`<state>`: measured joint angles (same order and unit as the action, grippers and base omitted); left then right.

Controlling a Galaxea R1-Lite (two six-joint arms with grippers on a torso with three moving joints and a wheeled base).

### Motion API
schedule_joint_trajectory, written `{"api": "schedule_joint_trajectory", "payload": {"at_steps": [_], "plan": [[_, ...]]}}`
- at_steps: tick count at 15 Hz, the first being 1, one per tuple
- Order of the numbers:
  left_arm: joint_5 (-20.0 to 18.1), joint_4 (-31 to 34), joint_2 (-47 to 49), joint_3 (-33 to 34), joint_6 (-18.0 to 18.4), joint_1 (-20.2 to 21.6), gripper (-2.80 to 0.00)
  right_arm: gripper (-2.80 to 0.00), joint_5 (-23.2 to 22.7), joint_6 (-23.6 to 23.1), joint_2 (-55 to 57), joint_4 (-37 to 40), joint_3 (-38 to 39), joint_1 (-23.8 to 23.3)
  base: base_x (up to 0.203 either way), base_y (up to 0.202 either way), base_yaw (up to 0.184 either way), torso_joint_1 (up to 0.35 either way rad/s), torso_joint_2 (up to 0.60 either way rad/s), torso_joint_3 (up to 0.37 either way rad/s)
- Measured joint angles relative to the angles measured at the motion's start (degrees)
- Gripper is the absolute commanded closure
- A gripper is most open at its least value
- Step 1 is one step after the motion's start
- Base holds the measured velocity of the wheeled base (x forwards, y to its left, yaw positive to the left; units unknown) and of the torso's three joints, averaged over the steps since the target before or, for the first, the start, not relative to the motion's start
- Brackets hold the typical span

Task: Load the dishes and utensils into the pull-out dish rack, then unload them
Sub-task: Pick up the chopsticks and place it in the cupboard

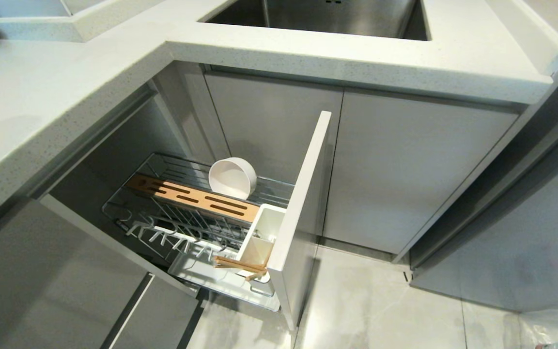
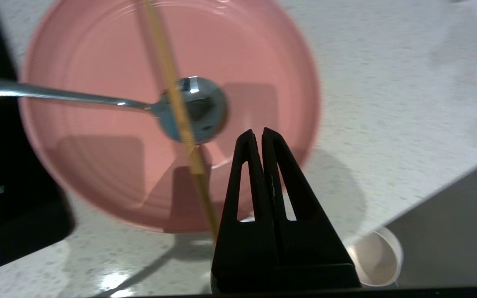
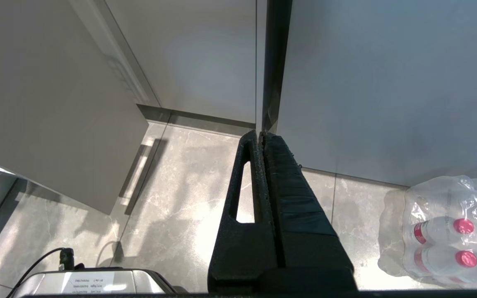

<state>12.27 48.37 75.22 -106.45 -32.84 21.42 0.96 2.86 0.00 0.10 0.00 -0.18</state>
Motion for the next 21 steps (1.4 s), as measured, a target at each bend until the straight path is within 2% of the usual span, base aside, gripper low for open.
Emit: {"api": "schedule_joint_trajectory", "payload": {"at_steps": [2, 5, 9, 10, 21], "plan": [[-1.7, 3.2, 0.9, 0.2, 0.1, 2.4, 0.00, 0.00, 0.0, 0.0, 0.0, 0.0, 0.0, 0.0, 0.000, 0.000, 0.000, 0.000, 0.00, 0.000], [-2.9, 7.5, 1.4, 0.2, 0.1, 3.4, 0.00, 0.00, 0.0, 0.0, 0.0, 0.0, 0.0, 0.0, 0.000, 0.000, 0.000, 0.000, 0.00, 0.000], [-4.0, 7.7, 1.5, 0.3, 0.1, 3.5, 0.00, 0.00, 0.0, 0.0, 0.0, 0.0, 0.0, 0.0, 0.000, 0.000, 0.000, 0.000, 0.00, 0.000], [-4.1, 7.7, 1.5, 0.3, 0.1, 3.5, -2.80, 0.00, 0.0, 0.0, 0.0, 0.0, 0.0, 0.0, 0.000, 0.000, 0.000, 0.000, 0.00, 0.000], [-5.6, 7.5, 1.8, 2.8, 0.0, 4.5, -2.80, 0.00, 0.0, 0.0, 0.0, 0.0, 0.0, 0.0, 0.000, 0.000, 0.000, 0.000, 0.00, 0.000]]}}
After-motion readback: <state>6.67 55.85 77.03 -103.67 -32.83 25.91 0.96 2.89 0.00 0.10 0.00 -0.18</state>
